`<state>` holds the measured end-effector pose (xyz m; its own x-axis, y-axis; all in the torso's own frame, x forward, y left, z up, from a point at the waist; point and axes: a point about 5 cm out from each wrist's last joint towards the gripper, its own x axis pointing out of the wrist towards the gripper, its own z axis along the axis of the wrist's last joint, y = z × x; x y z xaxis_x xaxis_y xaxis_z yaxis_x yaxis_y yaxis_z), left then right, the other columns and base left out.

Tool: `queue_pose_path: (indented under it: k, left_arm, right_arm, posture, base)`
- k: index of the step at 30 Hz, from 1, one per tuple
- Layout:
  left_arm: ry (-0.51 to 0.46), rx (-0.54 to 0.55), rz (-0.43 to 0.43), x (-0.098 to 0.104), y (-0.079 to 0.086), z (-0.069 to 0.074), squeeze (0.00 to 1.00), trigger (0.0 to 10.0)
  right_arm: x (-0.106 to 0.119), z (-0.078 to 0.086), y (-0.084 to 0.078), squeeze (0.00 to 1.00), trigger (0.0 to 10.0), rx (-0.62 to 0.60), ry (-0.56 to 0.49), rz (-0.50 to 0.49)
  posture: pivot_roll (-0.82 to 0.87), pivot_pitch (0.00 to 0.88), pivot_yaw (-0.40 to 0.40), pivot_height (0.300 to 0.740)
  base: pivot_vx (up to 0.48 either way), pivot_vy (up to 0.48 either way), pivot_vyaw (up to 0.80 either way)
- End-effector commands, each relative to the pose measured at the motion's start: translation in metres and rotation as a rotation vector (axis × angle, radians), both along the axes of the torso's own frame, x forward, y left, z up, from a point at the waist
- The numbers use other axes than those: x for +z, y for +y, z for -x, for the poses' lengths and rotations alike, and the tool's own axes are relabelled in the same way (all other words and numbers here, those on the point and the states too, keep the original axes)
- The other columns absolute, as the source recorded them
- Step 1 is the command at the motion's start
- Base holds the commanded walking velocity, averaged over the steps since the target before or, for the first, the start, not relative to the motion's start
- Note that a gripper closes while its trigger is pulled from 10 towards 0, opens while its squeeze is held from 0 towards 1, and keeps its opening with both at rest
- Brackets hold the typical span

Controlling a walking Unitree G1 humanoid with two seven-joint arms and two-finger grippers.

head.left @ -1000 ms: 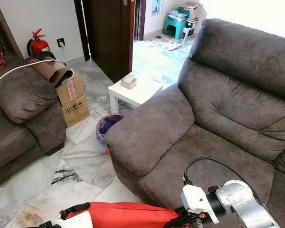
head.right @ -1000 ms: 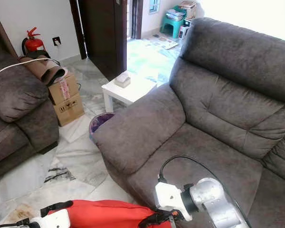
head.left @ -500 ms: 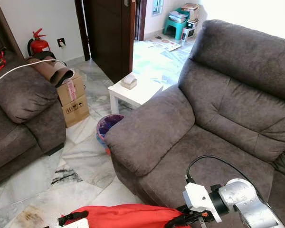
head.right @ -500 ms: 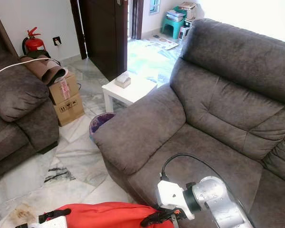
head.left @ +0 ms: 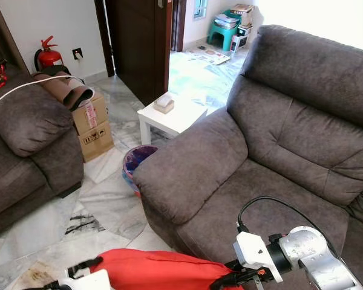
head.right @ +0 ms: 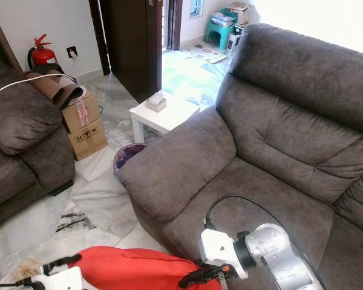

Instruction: Move the pillow to the sofa from floor

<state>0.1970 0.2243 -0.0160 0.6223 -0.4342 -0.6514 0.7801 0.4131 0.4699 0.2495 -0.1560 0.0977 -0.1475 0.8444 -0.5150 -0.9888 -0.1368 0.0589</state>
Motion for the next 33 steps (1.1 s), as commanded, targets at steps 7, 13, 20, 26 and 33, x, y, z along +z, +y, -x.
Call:
queue_pose_path:
  k: [7,13,20,26,33]
  left_arm:
    - [-0.065,-0.081,0.080,0.022,-0.009,-0.009,0.00,10.0]
    - [-0.175,-0.108,0.137,0.063,-0.012,-0.032,0.00,10.0]
    - [-0.090,-0.113,0.083,0.053,0.001,-0.025,0.00,10.0]
    - [0.000,-0.110,0.120,0.047,0.003,-0.016,0.00,10.0]
    - [0.061,-0.148,0.123,0.044,0.003,-0.008,1.00,10.0]
  right_arm:
    - [0.015,0.000,0.007,0.00,10.0,0.043,-0.048,-0.063]
    - [0.012,0.001,0.009,0.00,10.0,0.045,-0.047,-0.062]
    - [0.011,0.002,0.012,0.00,10.0,0.055,-0.042,-0.065]
    - [0.012,0.003,0.011,0.00,10.0,0.062,-0.038,-0.061]
    - [0.013,0.003,0.011,0.00,10.0,0.076,-0.031,-0.065]
  posture:
    - [0.16,0.085,-0.079,0.740]
    - [0.17,0.085,-0.075,0.740]
    - [0.17,0.085,-0.073,0.740]
    - [0.16,0.084,-0.075,0.740]
    - [0.17,0.083,-0.080,0.740]
  base:
    - [0.000,0.000,0.00]
    - [0.000,0.000,0.00]
    - [0.000,0.000,0.00]
    - [0.000,0.000,0.00]
    - [0.000,0.000,0.00]
